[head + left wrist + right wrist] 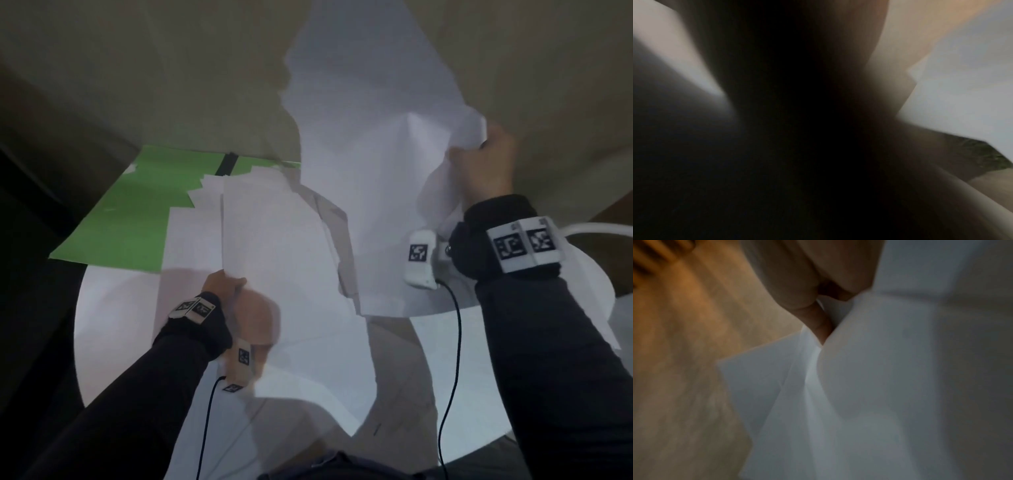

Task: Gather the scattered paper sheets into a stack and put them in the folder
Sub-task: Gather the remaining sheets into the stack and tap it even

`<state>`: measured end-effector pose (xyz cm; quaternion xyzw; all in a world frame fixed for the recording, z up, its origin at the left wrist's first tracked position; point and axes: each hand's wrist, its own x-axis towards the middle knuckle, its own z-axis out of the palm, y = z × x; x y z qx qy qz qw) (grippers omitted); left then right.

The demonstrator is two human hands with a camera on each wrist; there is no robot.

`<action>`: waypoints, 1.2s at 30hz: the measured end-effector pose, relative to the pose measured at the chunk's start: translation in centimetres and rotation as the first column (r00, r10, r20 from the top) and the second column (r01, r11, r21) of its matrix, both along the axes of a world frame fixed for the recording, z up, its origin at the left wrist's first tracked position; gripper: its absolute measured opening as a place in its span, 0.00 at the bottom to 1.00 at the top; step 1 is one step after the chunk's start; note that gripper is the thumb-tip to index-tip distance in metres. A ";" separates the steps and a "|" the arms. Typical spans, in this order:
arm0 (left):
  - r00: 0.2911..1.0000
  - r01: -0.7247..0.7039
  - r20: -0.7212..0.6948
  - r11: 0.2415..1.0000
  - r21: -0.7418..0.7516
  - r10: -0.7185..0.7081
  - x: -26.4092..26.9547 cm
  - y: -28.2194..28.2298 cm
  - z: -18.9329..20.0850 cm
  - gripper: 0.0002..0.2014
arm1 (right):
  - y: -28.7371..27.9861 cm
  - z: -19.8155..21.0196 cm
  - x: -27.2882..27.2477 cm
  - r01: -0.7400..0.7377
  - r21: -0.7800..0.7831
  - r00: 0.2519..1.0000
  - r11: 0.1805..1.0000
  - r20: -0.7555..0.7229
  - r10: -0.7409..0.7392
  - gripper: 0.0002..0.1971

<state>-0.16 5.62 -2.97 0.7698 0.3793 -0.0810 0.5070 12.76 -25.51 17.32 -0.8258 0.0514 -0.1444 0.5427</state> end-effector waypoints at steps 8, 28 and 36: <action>1.000 0.014 0.010 0.977 -0.212 -0.012 0.2 -2.8 -0.1 0.05 | 1.8 -6.6 -2.2 -0.012 0.234 0.929 0.972 -0.356 0.097 0.21; 0.987 0.154 -0.007 0.967 -0.203 -0.159 0.6 -1.7 -2.7 0.12 | 0.9 -18.2 -1.9 0.056 0.266 0.695 0.962 -0.702 0.154 0.32; 0.987 0.163 0.033 0.959 -0.232 -0.160 0.2 -2.5 -1.5 0.08 | 3.6 -11.4 -0.8 -0.235 -0.165 0.947 0.958 -0.259 0.188 0.11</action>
